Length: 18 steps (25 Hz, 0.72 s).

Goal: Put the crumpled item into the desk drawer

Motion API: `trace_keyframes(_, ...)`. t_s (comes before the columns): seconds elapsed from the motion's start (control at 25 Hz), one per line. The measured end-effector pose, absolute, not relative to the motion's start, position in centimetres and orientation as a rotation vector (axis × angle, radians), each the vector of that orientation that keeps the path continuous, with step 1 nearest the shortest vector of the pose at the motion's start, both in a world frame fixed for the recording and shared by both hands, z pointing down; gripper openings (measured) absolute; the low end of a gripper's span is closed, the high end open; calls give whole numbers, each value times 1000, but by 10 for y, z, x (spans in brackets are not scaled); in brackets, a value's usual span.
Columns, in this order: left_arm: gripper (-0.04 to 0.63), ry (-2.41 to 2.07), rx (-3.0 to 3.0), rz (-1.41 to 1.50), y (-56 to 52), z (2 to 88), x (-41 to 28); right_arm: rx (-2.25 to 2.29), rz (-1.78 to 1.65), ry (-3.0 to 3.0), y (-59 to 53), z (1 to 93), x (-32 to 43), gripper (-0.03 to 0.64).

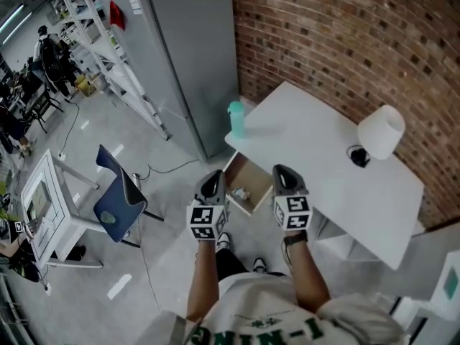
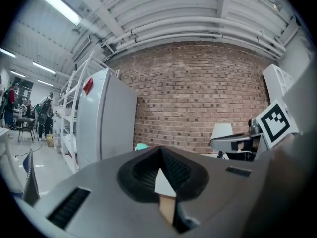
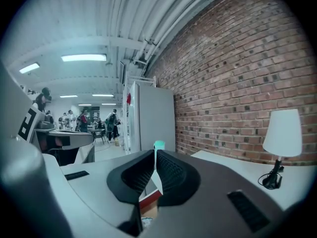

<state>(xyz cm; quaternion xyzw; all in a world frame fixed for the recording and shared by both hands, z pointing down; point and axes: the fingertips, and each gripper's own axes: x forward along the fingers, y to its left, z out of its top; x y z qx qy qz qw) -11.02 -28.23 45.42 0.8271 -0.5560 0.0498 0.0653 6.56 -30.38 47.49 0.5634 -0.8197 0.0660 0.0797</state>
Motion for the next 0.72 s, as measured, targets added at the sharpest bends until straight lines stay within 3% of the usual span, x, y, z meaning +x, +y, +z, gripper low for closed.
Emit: trace_keyframes(0.72, -3, -1792, 2597, 83, -262, 389, -105, 1724, 27, -2553, -299, 403, 63, 5)
